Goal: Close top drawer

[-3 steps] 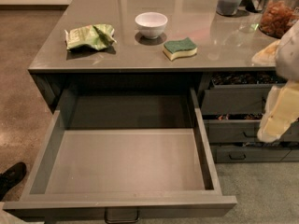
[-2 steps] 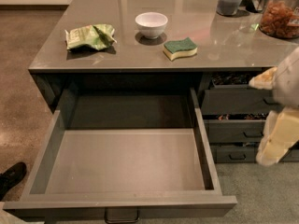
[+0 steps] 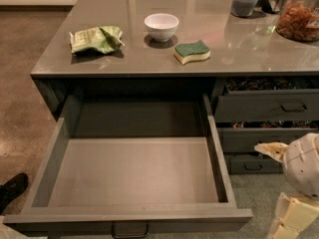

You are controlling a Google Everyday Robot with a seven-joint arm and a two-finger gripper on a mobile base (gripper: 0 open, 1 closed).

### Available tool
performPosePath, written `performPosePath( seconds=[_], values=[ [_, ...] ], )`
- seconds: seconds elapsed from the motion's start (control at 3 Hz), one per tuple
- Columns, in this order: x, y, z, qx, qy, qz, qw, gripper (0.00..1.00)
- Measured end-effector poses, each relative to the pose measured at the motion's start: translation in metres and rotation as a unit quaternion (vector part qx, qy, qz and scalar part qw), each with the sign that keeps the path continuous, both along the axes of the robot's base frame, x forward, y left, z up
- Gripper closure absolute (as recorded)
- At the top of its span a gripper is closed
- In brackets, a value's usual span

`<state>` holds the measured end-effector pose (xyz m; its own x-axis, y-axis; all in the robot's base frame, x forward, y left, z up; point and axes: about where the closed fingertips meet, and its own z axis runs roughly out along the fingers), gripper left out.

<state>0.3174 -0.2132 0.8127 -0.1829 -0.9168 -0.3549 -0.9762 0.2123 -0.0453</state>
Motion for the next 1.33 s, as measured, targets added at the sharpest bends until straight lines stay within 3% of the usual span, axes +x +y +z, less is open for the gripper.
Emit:
performPosePath(
  seconds=[0.67,1.0,1.33],
  values=[
    [0.0,-0.001,-0.005,0.013,0.0,-0.001,0.9999,0.0],
    [-0.024,0.007,-0.016,0.038,0.006,0.009,0.9992,0.0],
    [-0.06,0.014,-0.031,0.048,0.019,0.023,0.9984,0.18]
  ],
)
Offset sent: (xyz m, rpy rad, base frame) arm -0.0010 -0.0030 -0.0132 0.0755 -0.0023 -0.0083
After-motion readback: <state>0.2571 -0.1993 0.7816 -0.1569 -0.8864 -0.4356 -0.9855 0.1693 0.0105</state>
